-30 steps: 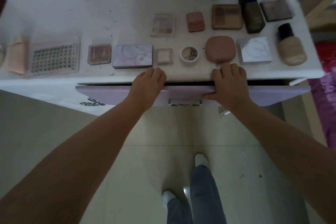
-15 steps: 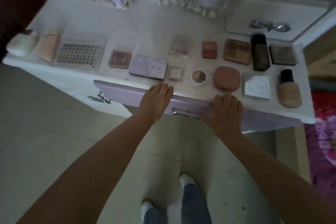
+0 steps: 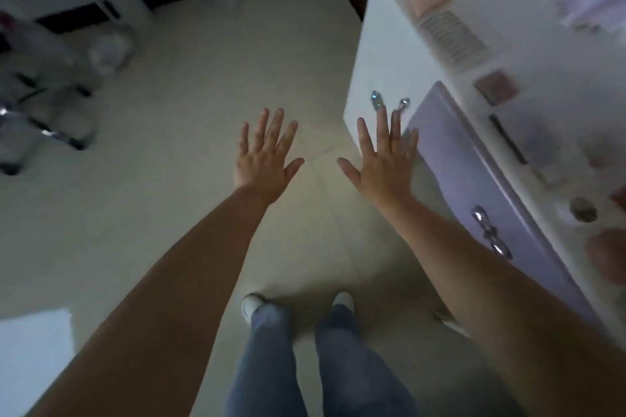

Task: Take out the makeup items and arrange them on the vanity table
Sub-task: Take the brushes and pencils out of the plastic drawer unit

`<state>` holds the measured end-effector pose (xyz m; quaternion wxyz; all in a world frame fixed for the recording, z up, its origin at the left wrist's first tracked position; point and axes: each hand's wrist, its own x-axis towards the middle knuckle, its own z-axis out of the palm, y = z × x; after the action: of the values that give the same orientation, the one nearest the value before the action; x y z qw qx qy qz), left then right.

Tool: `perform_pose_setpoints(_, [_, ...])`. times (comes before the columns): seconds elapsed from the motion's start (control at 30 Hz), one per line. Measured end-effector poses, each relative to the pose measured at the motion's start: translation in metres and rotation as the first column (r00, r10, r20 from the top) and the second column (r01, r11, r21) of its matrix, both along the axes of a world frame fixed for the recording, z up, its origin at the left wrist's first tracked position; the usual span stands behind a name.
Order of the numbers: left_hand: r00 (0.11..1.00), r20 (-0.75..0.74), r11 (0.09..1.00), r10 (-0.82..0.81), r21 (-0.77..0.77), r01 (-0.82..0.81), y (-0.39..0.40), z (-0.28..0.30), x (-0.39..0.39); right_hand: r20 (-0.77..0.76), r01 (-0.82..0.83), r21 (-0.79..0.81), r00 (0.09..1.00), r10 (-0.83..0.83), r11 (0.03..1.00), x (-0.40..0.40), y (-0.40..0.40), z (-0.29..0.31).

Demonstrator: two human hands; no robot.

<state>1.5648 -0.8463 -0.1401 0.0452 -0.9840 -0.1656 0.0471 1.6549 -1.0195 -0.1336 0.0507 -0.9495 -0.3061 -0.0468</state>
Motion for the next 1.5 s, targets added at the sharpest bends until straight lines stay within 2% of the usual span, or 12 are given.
perform_pose_setpoints(0.07, [0.98, -0.025, 0.981, 0.195, 0.0, -0.195, 0.035, 0.002, -0.065, -0.088, -0.161, -0.025, 0.983, 0.158, 0.987, -0.031, 0.05, -0.007])
perform_pose_setpoints(0.17, [0.88, -0.074, 0.881, 0.47, -0.023, -0.472, 0.068, 0.002, -0.167, -0.203, -0.391, -0.026, 0.903, 0.378, 0.92, -0.093, 0.118, -0.016])
perform_pose_setpoints(0.33, [0.588, -0.138, 0.582, 0.797, -0.084, -0.809, 0.086, -0.005, -0.327, -0.283, -0.711, -0.056, 0.685, 0.672, 0.701, -0.23, 0.21, -0.019])
perform_pose_setpoints(0.47, [0.374, -0.144, 0.354, 0.916, -0.147, -0.924, 0.096, -0.012, -0.426, -0.333, -0.841, -0.082, 0.529, 0.78, 0.535, -0.331, 0.261, -0.023])
perform_pose_setpoints(0.57, [0.255, -0.143, 0.232, 0.956, -0.158, -0.96, 0.118, -0.011, -0.482, -0.342, -0.898, -0.095, 0.435, 0.833, 0.43, -0.392, 0.301, -0.024])
perform_pose_setpoints(0.7, [0.129, -0.127, 0.108, 0.984, -0.165, -0.98, 0.163, -0.007, -0.545, -0.357, -0.932, -0.119, 0.361, 0.862, 0.342, -0.454, 0.365, -0.021])
perform_pose_setpoints(0.87, [0.005, -0.212, -0.049, 0.977, -0.249, -0.967, 0.225, -0.011, -0.597, -0.442, -0.932, -0.154, 0.362, 0.821, 0.328, -0.504, 0.453, -0.026])
perform_pose_setpoints(0.97, [-0.073, -0.267, -0.157, 0.961, -0.31, -0.938, 0.272, -0.017, -0.618, -0.497, -0.93, -0.249, 0.362, 0.789, 0.271, -0.526, 0.514, -0.034])
perform_pose_setpoints(1.03, [-0.096, -0.31, -0.201, 0.946, -0.327, -0.923, 0.305, -0.023, -0.627, -0.527, -0.925, -0.314, 0.356, 0.771, 0.213, -0.539, 0.551, -0.042])
perform_pose_setpoints(1.17, [-0.151, -0.41, -0.302, 0.899, -0.333, -0.893, 0.366, -0.025, -0.641, -0.597, -0.932, -0.359, 0.262, 0.758, 0.039, -0.572, 0.62, -0.046])
perform_pose_setpoints(1.5, [-0.338, -0.381, -0.467, 0.861, -0.329, -0.821, 0.519, -0.024, -0.752, -0.624, -0.922, -0.329, 0.05, 0.78, -0.204, -0.715, 0.797, -0.045])
